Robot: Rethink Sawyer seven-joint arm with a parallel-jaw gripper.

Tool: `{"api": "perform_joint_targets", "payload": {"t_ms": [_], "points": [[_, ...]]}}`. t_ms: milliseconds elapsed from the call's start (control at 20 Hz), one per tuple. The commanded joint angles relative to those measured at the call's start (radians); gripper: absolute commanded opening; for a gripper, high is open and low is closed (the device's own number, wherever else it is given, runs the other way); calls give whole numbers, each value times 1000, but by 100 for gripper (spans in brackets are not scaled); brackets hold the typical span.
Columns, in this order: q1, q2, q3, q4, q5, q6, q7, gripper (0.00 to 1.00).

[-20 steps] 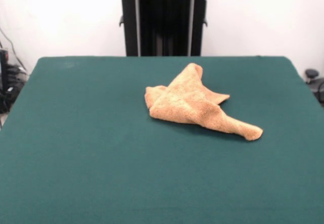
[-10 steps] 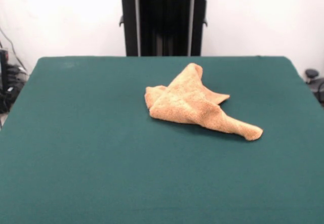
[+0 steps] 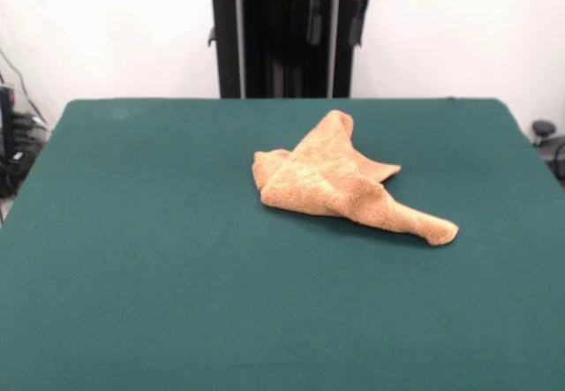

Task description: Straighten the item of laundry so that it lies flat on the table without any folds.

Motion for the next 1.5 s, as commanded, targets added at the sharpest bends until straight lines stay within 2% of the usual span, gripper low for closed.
{"api": "perform_joint_targets", "payload": {"t_ms": [50, 250, 450, 750, 850, 900, 950, 1200, 1350, 1500], "points": [[-4, 191, 125, 81, -3, -198, 204, 100], [-8, 190, 125, 97, -10, -223, 203, 100], [-58, 126, 170, 136, 6, -188, 196, 100], [-20, 49, 89, 144, 44, -106, 208, 100], [-75, 35, 149, 204, 64, -184, 261, 100], [-124, 39, 209, 241, 59, -267, 299, 100], [-135, 36, 213, 246, 47, -297, 303, 100], [-184, -52, 253, 270, 65, -193, 258, 100], [-180, -91, 246, 249, 87, -108, 228, 100], [-139, -135, 202, 204, 113, 4, 209, 100]]}}
